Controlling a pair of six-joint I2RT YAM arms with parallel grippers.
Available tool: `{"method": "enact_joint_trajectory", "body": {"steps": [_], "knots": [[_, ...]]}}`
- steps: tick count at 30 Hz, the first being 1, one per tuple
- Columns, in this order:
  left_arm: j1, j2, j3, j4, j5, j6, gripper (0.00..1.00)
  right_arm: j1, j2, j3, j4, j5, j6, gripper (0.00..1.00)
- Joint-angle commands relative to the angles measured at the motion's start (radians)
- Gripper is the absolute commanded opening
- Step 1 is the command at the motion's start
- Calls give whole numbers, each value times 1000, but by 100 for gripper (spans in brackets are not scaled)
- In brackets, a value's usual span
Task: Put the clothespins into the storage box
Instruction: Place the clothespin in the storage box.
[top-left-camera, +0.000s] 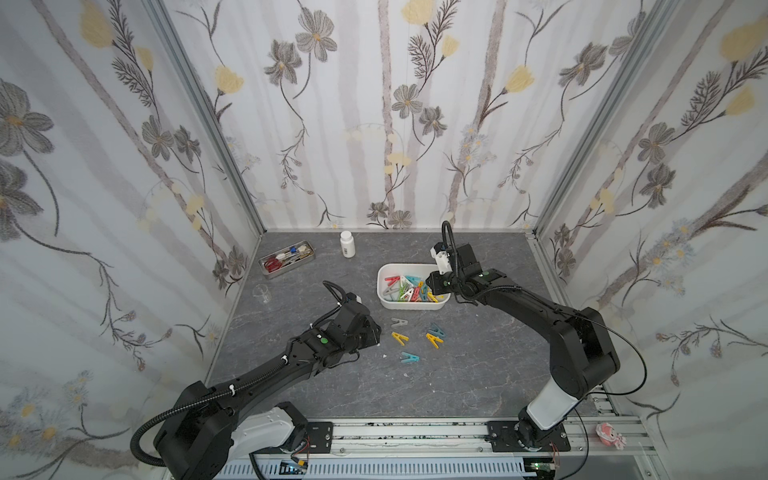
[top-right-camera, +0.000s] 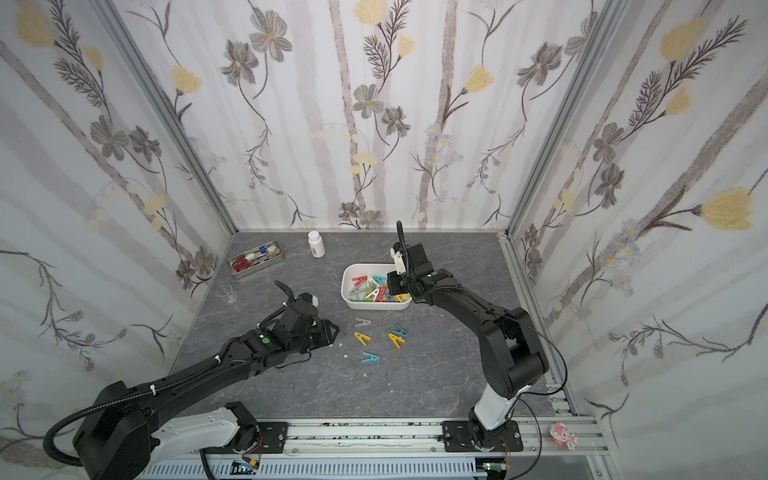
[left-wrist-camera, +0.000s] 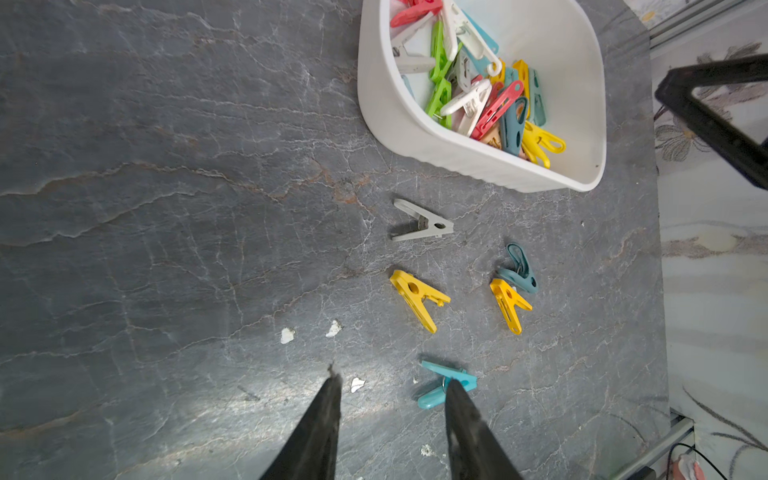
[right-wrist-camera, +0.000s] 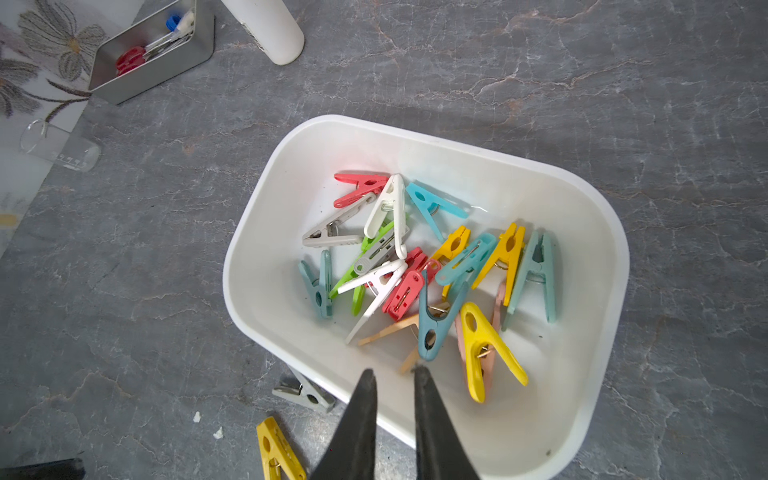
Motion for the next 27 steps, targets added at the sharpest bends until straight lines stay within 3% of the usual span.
{"method": "enact_joint_trajectory", "body": {"steps": [1, 13, 27], "knots": [[-14, 27, 23, -16, -5, -3, 41, 7, -43, -36, 38, -16, 10, 20], [-96, 182, 99, -65, -22, -38, 41, 70, -198, -223, 111, -12, 53, 20], [-179, 456, 332, -181, -48, -62, 39, 96, -304, -400, 216, -10, 48, 20]]}}
